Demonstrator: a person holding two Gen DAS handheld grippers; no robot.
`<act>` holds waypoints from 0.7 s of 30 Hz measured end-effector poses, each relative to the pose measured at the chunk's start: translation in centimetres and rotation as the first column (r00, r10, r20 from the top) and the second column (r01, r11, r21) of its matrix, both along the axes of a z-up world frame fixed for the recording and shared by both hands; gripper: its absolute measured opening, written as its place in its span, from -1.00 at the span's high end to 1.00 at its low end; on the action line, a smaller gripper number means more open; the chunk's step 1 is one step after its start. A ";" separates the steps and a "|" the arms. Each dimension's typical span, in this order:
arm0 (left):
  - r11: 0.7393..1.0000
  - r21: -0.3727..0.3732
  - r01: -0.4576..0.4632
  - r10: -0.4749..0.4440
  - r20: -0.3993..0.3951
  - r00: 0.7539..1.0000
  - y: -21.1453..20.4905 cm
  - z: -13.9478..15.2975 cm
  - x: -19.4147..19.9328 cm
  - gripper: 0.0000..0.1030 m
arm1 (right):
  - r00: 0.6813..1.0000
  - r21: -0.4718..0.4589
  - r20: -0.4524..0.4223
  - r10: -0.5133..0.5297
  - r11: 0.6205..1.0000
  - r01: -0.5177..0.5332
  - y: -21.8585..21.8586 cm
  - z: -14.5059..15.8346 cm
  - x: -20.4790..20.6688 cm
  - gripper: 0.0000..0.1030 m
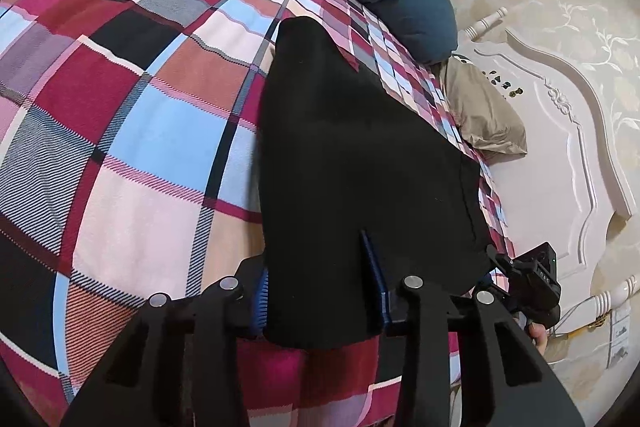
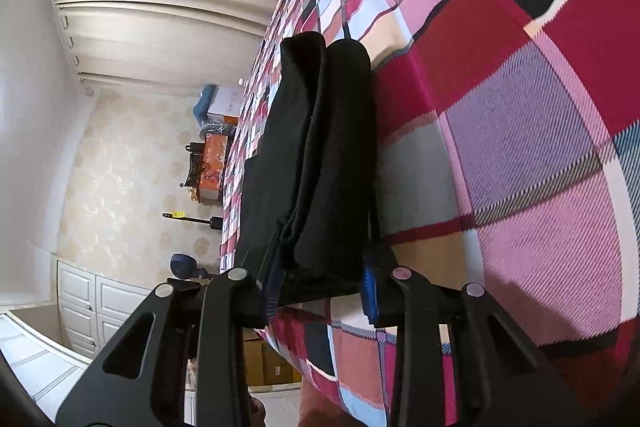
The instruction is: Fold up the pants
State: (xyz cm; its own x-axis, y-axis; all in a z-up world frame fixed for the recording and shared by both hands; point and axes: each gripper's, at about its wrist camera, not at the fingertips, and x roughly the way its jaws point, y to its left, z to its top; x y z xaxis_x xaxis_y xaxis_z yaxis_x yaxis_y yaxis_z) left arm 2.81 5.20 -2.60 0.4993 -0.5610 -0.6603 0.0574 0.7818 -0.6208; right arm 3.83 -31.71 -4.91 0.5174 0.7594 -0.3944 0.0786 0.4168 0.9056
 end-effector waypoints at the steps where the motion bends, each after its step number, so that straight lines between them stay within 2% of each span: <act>1: 1.000 0.000 -0.002 0.002 0.000 1.000 -0.1 0.0 0.1 0.23 | 1.000 0.001 0.000 0.000 1.000 0.000 0.0 0.0 -0.1 0.40; 21: 1.000 0.002 0.002 -0.002 0.002 1.000 0.4 -0.4 -0.6 0.23 | 1.000 0.026 -0.006 -0.008 1.000 0.008 0.3 -0.8 -0.3 0.39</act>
State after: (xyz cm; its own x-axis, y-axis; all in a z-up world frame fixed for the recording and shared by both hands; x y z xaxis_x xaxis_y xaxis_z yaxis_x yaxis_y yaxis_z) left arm 2.23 5.60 -2.97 0.4997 -0.5606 -0.6604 0.0606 0.7831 -0.6189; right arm 3.51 -31.42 -5.68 0.5214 0.7653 -0.3775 0.0873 0.3922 0.9157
